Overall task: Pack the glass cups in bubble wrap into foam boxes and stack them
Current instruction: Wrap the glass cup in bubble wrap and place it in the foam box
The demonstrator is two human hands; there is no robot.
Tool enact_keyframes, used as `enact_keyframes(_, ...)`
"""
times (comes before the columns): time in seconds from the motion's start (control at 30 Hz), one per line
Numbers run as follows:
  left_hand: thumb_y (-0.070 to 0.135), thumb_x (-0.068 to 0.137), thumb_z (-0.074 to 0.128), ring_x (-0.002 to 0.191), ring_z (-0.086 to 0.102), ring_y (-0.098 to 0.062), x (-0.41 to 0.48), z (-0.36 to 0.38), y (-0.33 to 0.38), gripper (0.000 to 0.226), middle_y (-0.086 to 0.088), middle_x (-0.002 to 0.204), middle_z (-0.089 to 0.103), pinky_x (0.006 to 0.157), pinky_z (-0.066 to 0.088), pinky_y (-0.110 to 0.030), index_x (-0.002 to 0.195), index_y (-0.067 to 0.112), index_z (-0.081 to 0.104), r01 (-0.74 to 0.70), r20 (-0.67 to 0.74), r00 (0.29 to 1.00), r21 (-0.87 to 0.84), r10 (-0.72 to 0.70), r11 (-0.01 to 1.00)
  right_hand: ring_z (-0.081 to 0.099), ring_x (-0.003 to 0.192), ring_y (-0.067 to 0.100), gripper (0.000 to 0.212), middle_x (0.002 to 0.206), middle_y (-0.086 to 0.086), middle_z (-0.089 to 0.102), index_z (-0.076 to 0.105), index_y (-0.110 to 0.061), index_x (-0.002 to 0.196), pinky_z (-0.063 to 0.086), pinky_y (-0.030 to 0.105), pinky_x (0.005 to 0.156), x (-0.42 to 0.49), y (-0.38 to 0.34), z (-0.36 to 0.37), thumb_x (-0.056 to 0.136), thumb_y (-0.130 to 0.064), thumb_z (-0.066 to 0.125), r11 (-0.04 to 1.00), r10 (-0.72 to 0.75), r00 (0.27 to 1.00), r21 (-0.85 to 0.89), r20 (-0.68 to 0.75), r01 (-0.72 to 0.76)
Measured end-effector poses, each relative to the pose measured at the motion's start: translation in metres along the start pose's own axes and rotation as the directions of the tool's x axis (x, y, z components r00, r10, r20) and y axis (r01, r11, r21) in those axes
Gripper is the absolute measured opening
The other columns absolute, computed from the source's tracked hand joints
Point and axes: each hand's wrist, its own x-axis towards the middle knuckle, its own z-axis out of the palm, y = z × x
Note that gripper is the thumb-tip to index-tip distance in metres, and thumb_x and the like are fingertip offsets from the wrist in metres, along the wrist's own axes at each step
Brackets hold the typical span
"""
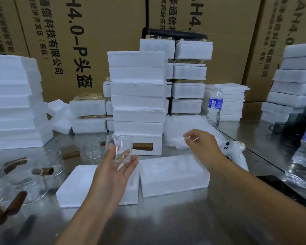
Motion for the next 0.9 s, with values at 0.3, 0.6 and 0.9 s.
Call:
enact_keyframes(0.3, 0.040, 0.074, 0.064, 0.080, 0.071, -0.025, 0.005, -0.006, -0.002, 0.036, -0.010, 0.091, 0.066, 0.068, 0.059, -0.032, 0.098, 0.013, 0.062, 0.014, 0.025, 1.000, -0.001, -0.014, 1.000, 0.050, 0.117, 0.023, 0.033, 0.128, 0.006, 0.055, 0.057, -0.012, 0.121, 0.038, 0.029, 0.093, 0.038, 0.058, 0.012, 0.089, -0.016, 0.050, 0.920, 0.288, 0.953, -0.304, 0.092, -0.249)
enact_keyframes(0.6, 0.039, 0.072, 0.064, 0.079, 0.071, -0.025, 0.003, -0.003, -0.002, 0.035, -0.010, 0.087, 0.066, 0.066, 0.058, -0.031, 0.095, 0.012, 0.061, 0.028, 0.019, 0.999, -0.024, -0.027, 0.999, 0.053, 0.114, 0.037, 0.032, 0.119, 0.024, 0.060, 0.061, 0.009, 0.110, 0.045, 0.045, 0.096, 0.047, 0.052, 0.010, 0.085, -0.005, 0.048, 0.897, 0.334, 0.923, -0.367, 0.191, -0.248)
enact_keyframes(0.9, 0.038, 0.071, 0.064, 0.076, 0.071, -0.024, 0.001, 0.000, -0.001, 0.034, -0.010, 0.090, 0.065, 0.066, 0.059, -0.031, 0.095, 0.013, 0.062, 0.029, 0.020, 0.999, -0.031, -0.028, 0.999, 0.059, 0.096, 0.021, 0.021, 0.102, 0.006, 0.065, 0.067, -0.010, 0.100, 0.042, 0.022, 0.076, 0.040, 0.051, 0.006, 0.082, -0.019, 0.066, 0.880, 0.210, 0.930, -0.474, 0.303, -0.045)
